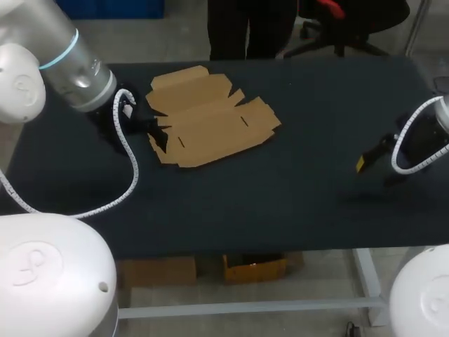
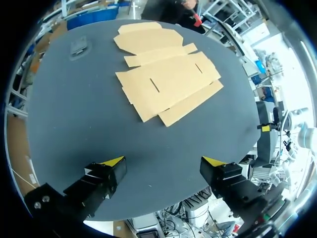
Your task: Assemble the packaging by folding the flat box into shape, placing the metal phone stand inside, and closing the box properly
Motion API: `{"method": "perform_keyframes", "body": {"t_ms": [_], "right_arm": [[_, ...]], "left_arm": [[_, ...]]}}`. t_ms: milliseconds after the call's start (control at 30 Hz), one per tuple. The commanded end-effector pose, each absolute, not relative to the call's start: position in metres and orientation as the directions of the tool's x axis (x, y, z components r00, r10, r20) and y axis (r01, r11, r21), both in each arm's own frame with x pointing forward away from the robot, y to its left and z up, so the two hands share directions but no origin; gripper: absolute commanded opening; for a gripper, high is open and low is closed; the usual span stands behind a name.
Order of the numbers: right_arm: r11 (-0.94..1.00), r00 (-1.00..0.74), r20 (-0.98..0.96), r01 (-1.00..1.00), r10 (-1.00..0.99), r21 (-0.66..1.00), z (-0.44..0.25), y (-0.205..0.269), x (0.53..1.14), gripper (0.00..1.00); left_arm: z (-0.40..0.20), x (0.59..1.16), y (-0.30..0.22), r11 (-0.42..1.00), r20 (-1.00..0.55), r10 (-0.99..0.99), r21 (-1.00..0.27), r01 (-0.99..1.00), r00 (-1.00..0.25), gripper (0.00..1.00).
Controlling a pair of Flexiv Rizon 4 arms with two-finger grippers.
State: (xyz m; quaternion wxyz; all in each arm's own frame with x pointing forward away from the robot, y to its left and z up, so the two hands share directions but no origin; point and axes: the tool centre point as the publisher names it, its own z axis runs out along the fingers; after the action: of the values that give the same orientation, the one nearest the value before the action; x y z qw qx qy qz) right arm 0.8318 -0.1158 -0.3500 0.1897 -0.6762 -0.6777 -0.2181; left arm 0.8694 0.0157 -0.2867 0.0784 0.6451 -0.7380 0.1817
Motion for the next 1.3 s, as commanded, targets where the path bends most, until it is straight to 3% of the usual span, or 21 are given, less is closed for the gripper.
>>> {"method": "perform_keyframes", "body": {"t_ms": [33, 733, 1300], "right_arm": [[0.017, -0.035, 0.555, 0.999, 0.831, 0.037, -0.34, -0.118, 0.834, 1.0], [0.174, -0.155, 0.512, 0.985, 0.845, 0.011, -0.328, -0.128, 0.854, 1.0], [0.233, -0.269, 0.458, 0.963, 0.847, 0.135, -0.297, -0.142, 0.872, 1.0]], "left_arm": [[-0.287, 0.871, 0.021, 0.09, 0.377, -0.915, -0.167, -0.982, -0.147, 1.0], [-0.282, 0.864, 0.025, 0.085, 0.417, -0.9, -0.121, -0.989, -0.128, 1.0], [-0.272, 0.859, 0.034, 0.047, 0.453, -0.888, -0.091, -0.995, -0.083, 1.0]]}}
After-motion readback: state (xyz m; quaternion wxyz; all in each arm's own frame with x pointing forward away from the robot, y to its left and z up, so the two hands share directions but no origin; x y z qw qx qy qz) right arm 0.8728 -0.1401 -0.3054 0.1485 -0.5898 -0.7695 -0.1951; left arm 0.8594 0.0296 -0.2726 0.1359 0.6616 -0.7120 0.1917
